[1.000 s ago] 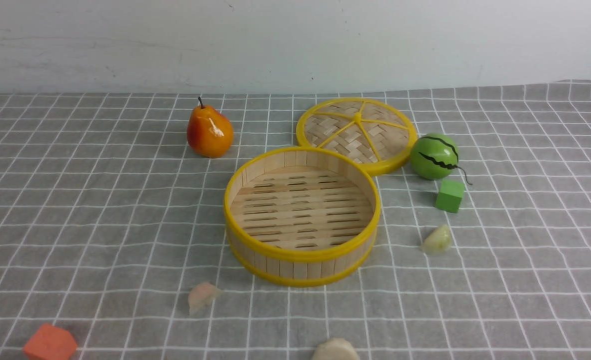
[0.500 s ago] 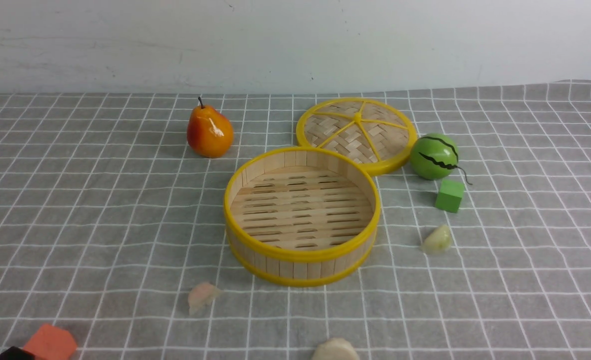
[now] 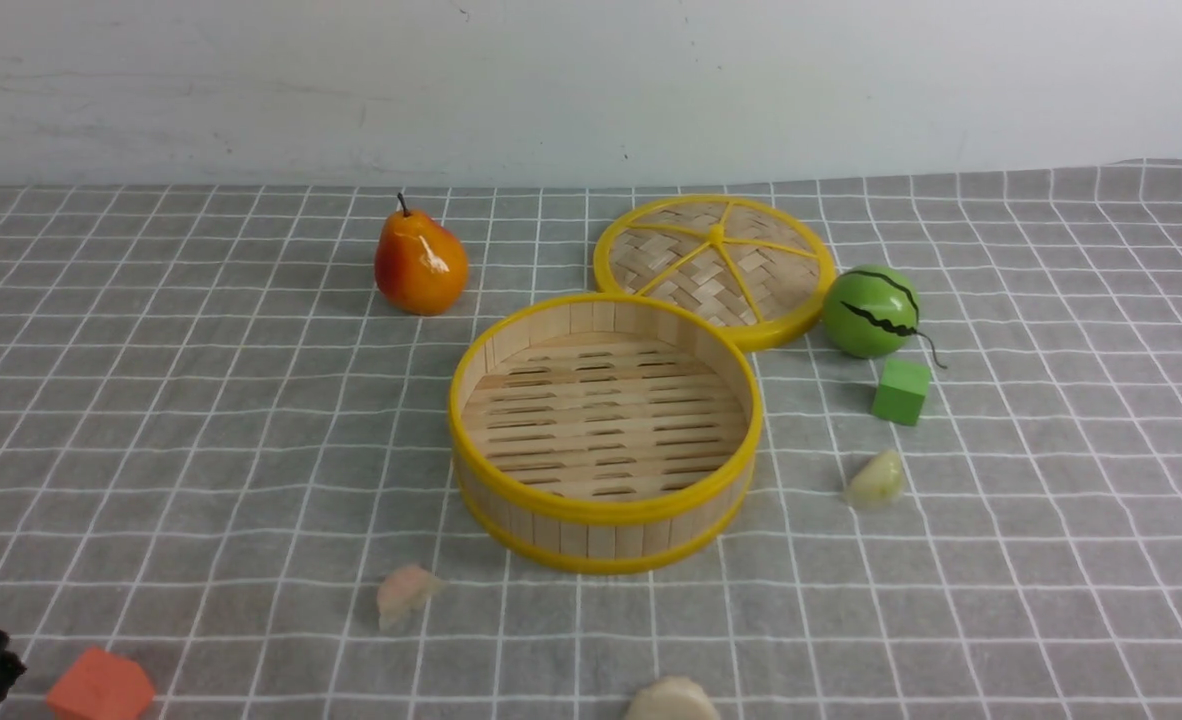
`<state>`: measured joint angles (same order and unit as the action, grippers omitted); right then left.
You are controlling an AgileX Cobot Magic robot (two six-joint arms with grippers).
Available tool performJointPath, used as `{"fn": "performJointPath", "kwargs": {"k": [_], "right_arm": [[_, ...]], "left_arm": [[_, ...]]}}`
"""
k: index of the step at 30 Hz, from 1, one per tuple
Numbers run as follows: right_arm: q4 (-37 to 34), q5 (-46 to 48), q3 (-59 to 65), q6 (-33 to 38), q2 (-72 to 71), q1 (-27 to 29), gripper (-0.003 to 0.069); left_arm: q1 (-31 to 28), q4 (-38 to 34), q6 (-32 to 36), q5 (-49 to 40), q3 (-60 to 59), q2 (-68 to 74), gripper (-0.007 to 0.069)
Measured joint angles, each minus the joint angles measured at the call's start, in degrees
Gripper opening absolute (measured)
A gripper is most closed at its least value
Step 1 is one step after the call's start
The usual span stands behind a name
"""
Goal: Put the dumplings into the steamer on the table with the grey tablecloth.
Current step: 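Reach for and grasp a dumpling on the table with the left gripper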
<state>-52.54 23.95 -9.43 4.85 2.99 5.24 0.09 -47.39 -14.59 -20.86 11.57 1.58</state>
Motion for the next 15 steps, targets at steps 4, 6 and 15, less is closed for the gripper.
{"fn": "performJointPath", "kwargs": {"k": [4,6,15], "right_arm": [[4.58,1.31,-9.34,10.3,10.38,0.0,0.0049],[9.03,3.32,-14.81,15.6,17.05,-0.49,-0.0013],[22.96,21.96,-29.73,18.4,39.04,-8.37,-0.0019]], "left_arm": [[0.0,7.47,5.22,-8.3,8.18,9.54,0.0033],[0.0,13.63,8.2,-14.18,14.1,16.6,-0.0014],[0.38,30.46,14.59,-39.19,34.27,42.53,-0.0014]]}}
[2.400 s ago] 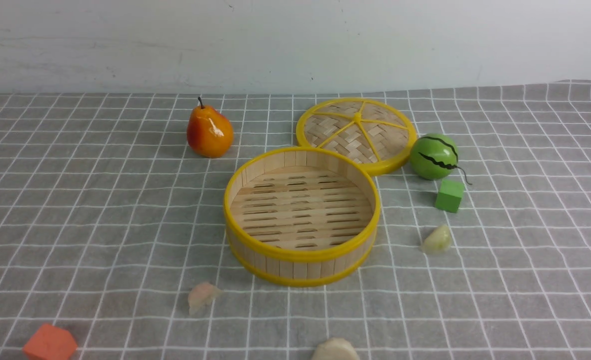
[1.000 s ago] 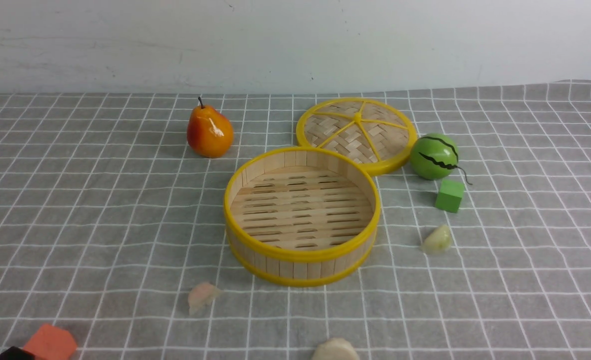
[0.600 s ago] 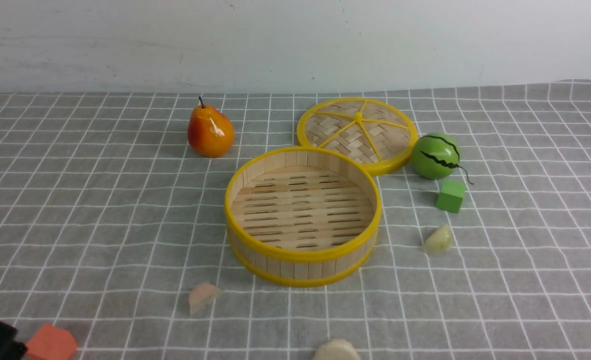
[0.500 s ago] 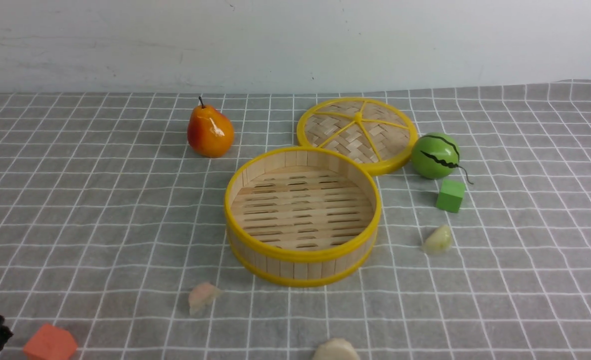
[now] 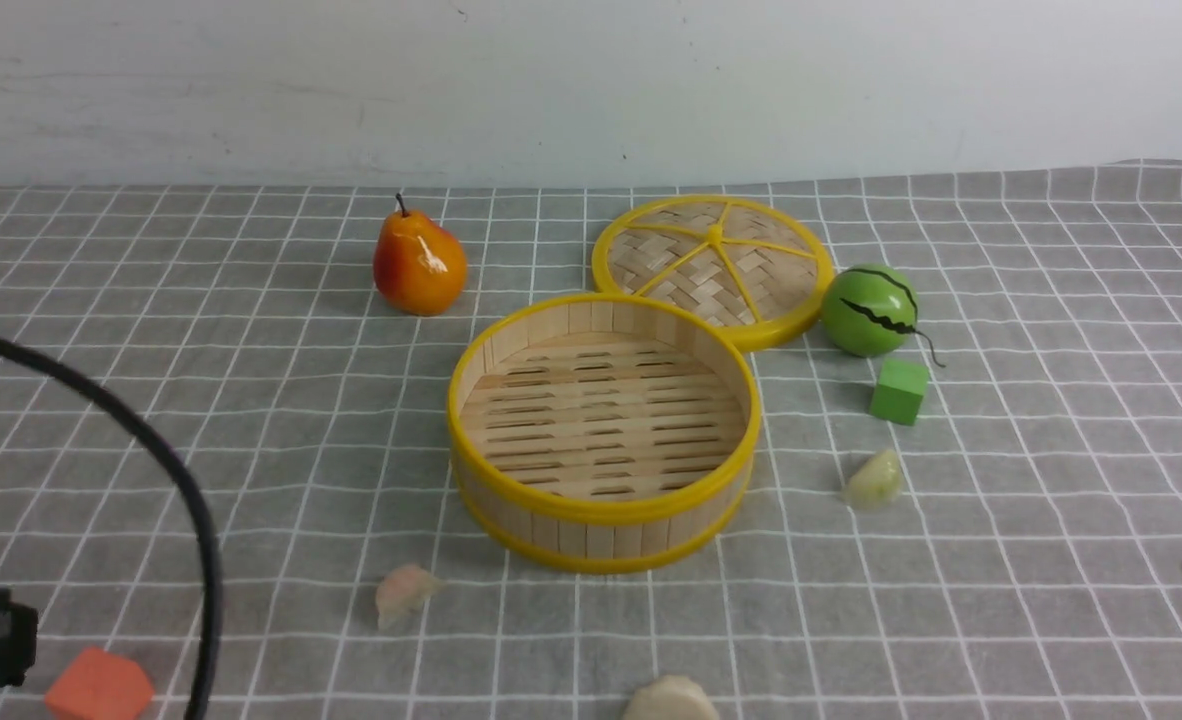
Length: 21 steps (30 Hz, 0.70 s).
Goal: Put the dumplings into the steamer on the table with the grey tablecloth.
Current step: 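Reach for and grasp a dumpling on the table with the left gripper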
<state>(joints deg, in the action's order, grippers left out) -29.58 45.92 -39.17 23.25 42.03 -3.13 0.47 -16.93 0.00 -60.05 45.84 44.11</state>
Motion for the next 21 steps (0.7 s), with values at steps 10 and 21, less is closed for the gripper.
{"fn": "performJointPath", "kwargs": {"k": [10,21], "right_arm": [[1.81,11.69,-8.92,0.03,14.37,-10.61,-0.0018],[1.94,11.39,-9.0,0.03,14.53,-11.22,-0.0014]], "left_arm": [[16.98,6.06,7.59,0.95,8.81,21.83,-0.0014],[25.44,16.93,1.83,6.42,19.52,45.61,0.0372]]}}
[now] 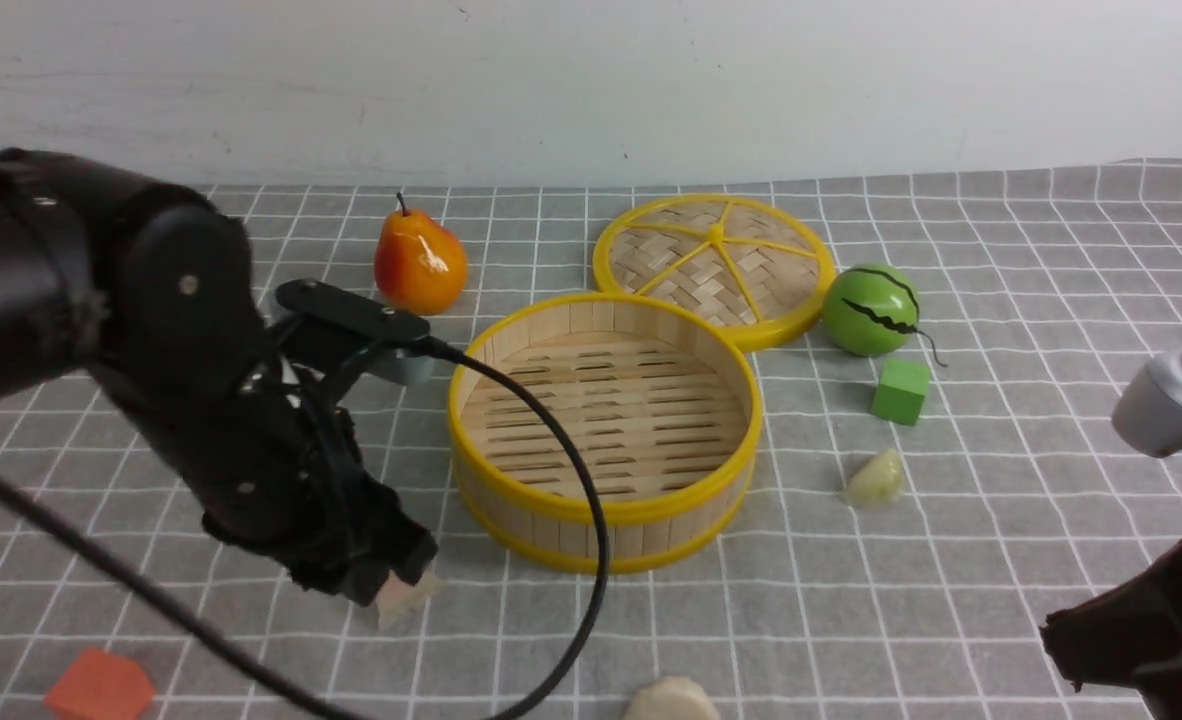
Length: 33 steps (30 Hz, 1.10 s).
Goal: Put the dumplings into the steamer on the table with the grey tablecloth.
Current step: 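Reach for and grasp a dumpling on the table with the left gripper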
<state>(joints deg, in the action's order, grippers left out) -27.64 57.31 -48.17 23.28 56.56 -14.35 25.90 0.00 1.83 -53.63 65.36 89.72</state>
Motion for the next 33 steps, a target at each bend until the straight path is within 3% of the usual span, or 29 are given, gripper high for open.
{"fn": "performJointPath", "kwargs": {"k": [4,12,21,26,28,33], "right_arm": [[0.17,-0.05,0.0,0.0,0.0,0.0,-0.0014],[0.07,-0.05,0.0,0.0,0.0,0.0,-0.001],[0.44,-0.12,0.0,0.0,0.07,0.0,-0.0004],[0.44,-0.18,0.0,0.0,0.08,0.0,-0.0001],[0.5,-0.18,0.0,0.0,0.08,0.0,0.0],[0.54,-0.18,0.0,0.0,0.08,0.0,0.0001]], "left_arm": [[0.05,2.04,-0.25,2.71,2.84,6.58,0.0501],[0.05,4.46,-0.25,9.64,3.87,14.89,0.0518],[0.05,4.99,-0.55,12.54,4.18,18.98,0.0389],[0.05,5.14,-4.39,12.41,4.48,19.67,0.0195],[0.05,5.2,-5.14,12.08,4.67,19.67,0.0154],[0.05,3.98,-6.03,4.44,8.05,18.9,0.016]]}}
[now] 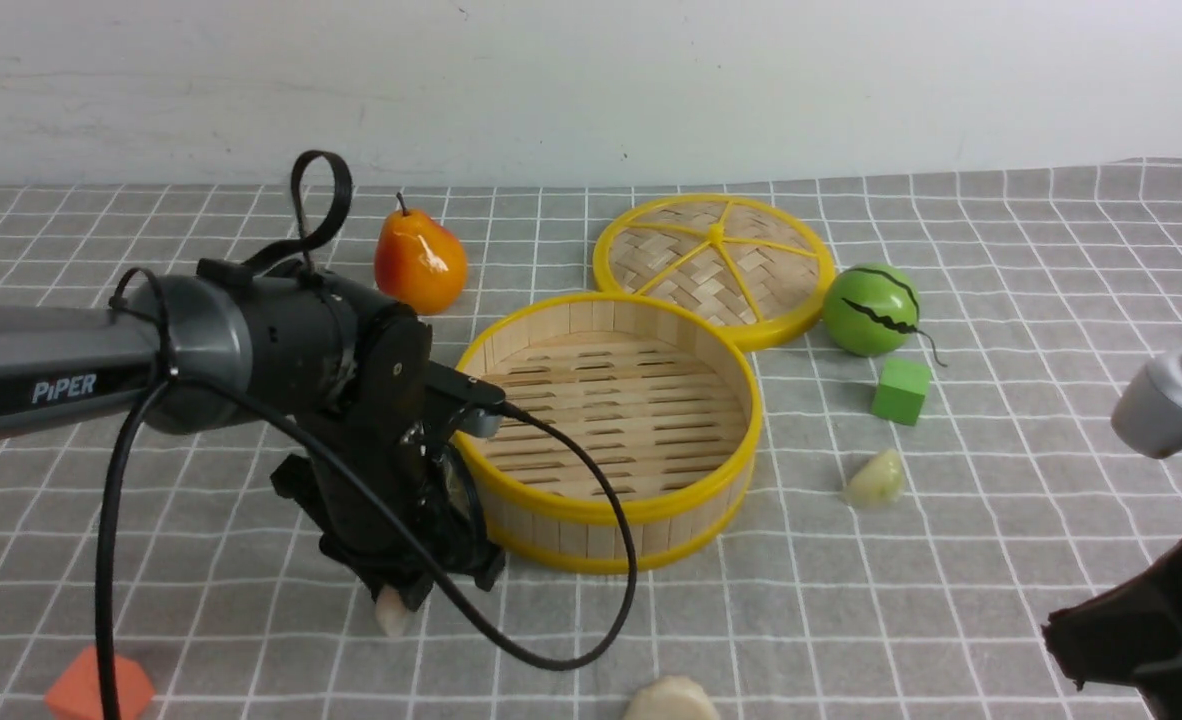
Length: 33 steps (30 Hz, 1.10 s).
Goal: Put the dumplings into the steamer on the table with the grey tablecloth.
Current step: 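Reach for and grasp a dumpling on the table with the left gripper, then place the dumpling into the bamboo steamer basket with the left gripper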
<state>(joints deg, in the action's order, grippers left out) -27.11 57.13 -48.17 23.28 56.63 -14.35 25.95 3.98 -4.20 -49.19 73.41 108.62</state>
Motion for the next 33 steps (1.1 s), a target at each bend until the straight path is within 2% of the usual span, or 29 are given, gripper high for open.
{"fn": "performJointPath", "kwargs": {"k": [6,8,13,16,21,28,33], "right_arm": [[-0.06,-0.23,0.0,0.0,0.0,0.0,0.0003],[-0.06,-0.65,0.0,0.0,0.0,0.0,0.0003],[-0.17,-1.44,0.0,0.0,0.0,0.0,0.0006],[-0.17,-1.5,0.0,0.0,0.0,0.0,0.001],[-0.47,-1.5,0.0,0.0,0.0,0.0,0.0013],[-0.48,-1.44,0.0,0.0,0.0,0.0,0.002],[-0.48,-1.49,0.0,0.11,0.0,0.0,0.0021]], "left_arm": [[0.0,-6.62,-0.2,-7.21,12.76,-2.48,0.016],[0.74,-9.16,-0.25,-8.69,20.75,-1.44,0.016],[4.76,-7.91,-2.22,-9.65,32.01,5.73,0.016],[6.89,-6.17,-5.92,-9.93,40.35,13.76,0.016],[7.06,-3.98,-9.67,-10.35,51.55,24.1,0.016],[6.88,-0.62,-13.51,-9.52,56.25,29.41,0.016],[6.42,-0.96,-13.73,-9.26,56.31,29.54,0.025]]}}
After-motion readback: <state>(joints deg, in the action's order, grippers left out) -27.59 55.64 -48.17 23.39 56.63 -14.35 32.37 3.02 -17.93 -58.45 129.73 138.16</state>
